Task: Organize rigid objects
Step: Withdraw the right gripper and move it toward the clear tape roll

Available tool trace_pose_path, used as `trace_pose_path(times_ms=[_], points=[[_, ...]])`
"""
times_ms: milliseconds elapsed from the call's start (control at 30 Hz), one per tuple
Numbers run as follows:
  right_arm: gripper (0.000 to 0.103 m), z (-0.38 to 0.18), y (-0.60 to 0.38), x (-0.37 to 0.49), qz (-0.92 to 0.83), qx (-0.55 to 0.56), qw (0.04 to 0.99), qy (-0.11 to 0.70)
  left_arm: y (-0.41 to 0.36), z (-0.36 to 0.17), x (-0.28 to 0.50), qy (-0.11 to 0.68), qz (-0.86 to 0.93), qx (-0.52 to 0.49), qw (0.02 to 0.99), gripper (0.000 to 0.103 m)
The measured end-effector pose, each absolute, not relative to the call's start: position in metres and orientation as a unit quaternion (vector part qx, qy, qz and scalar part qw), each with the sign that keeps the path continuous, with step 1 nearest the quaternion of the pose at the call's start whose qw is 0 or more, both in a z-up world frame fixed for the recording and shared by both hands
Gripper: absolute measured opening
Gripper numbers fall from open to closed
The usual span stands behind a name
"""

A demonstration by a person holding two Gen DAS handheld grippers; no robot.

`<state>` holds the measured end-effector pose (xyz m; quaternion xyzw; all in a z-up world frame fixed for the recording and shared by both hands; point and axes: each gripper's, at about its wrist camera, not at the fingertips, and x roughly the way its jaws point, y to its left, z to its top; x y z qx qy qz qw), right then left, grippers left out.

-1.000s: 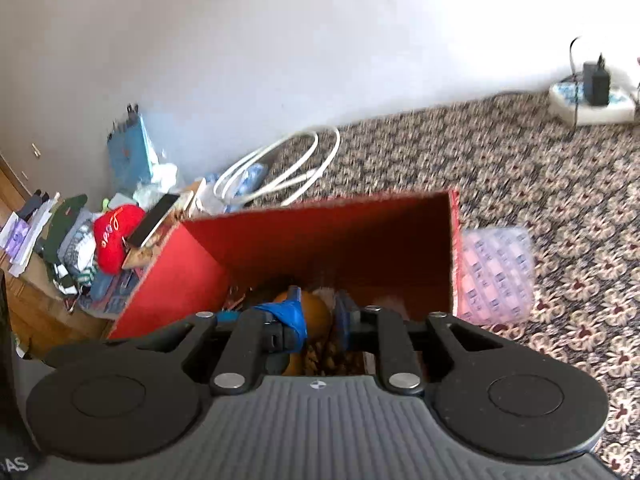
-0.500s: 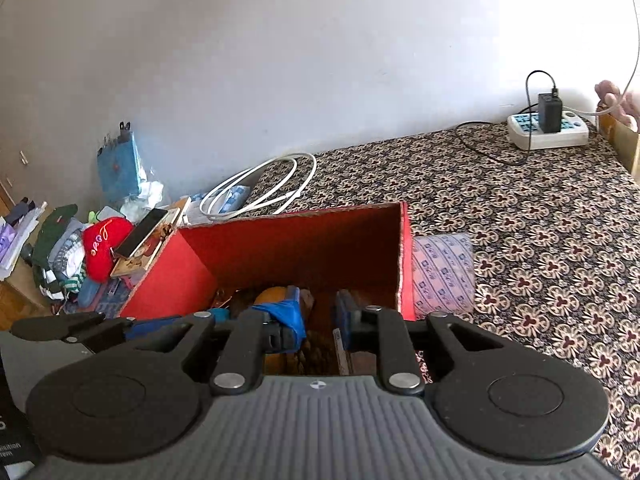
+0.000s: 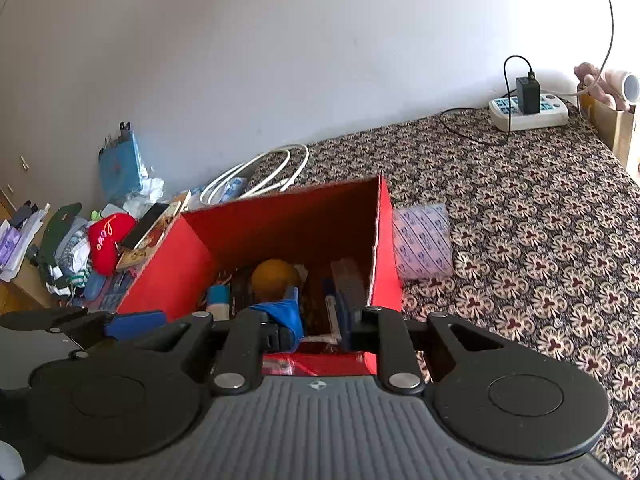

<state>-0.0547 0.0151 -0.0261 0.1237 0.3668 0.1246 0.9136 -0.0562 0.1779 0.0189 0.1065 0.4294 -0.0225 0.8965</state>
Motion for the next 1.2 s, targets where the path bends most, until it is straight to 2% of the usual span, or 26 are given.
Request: trace_pose_path(times_ms=[333,1200], points=[[0.003,-0.038,0.003,-0.072,0.125,0.133,0.905,0.385,0.161,0.003,-0.079,0.454,-0.036,0.121,0.882,0.065],[0.005,-0.078,-0.038,-0.081,0.095,0.136,0.876,0.454,0.095,-0.051,-0.083,0.512,-0.071,0.153,0.842,0.067]])
